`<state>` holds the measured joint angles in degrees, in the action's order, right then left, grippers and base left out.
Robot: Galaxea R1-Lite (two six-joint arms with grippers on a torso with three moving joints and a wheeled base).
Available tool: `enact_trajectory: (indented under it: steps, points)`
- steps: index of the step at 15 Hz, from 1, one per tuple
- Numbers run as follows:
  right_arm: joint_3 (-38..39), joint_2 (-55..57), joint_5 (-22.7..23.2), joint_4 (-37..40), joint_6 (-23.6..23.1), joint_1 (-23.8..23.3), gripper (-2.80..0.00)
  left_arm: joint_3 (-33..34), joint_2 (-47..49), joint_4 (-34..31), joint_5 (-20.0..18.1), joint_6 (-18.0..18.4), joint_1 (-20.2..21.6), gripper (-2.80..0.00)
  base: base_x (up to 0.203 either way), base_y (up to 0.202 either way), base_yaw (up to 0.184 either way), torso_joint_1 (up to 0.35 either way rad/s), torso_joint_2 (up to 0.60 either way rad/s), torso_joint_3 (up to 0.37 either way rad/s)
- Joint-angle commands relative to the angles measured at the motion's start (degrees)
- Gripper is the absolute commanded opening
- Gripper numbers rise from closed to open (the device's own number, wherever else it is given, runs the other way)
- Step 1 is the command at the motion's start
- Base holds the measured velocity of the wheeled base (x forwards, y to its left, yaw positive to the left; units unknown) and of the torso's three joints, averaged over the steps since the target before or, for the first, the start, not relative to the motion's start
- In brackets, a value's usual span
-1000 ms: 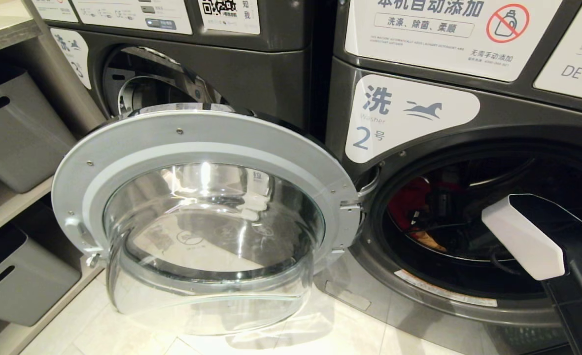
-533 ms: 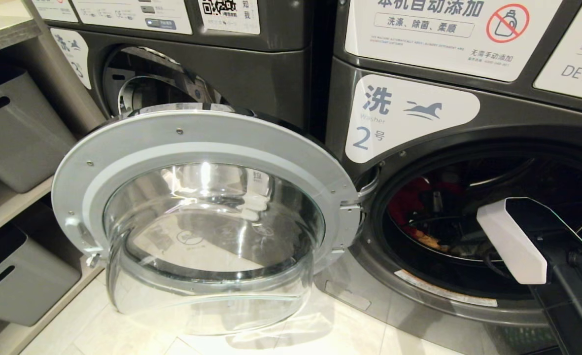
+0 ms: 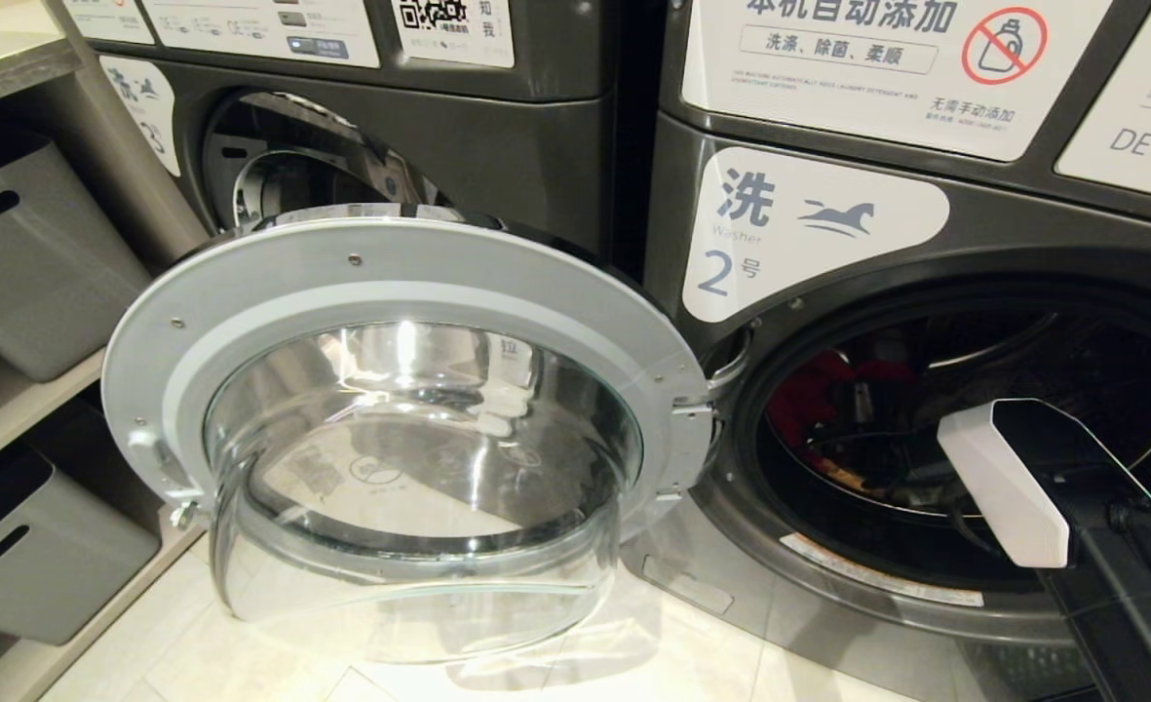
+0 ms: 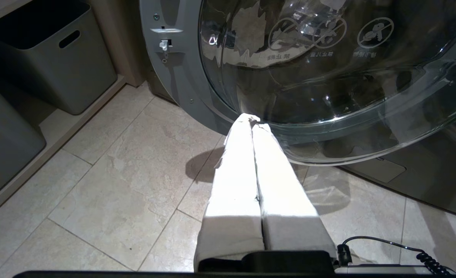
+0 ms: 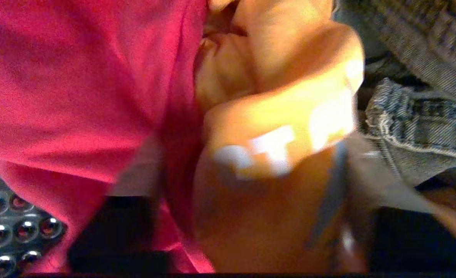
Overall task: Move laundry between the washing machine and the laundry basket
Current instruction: Pick a cloth and place it into the basket
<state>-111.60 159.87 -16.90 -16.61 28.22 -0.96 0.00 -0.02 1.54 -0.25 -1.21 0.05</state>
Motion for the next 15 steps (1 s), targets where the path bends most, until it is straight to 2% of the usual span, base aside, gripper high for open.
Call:
enact_trajectory:
  steps: [1, 11, 15]
  points:
    - [-0.02, -0.79, -0.07, -0.09, 0.08, 0.0, -2.8, 0.62, -0.06, 0.05, -0.02, -0.02, -0.05, -2.8, 0.0, 0.0, 0.0, 0.0, 0.0, 0.0]
    - [0.25, -2.13, -0.47, 0.18, 0.25, -0.17, -2.8, 0.62, -0.06, 0.05, -0.02, -0.02, -0.05, -2.8, 0.0, 0.0, 0.0, 0.0, 0.0, 0.0]
    - [4.17, -7.63, -1.08, -0.11, 1.2, -0.04, -2.8, 0.62, -0.06, 0.05, -0.02, -0.02, 0.04, -2.8, 0.0, 0.0, 0.0, 0.0, 0.0, 0.0]
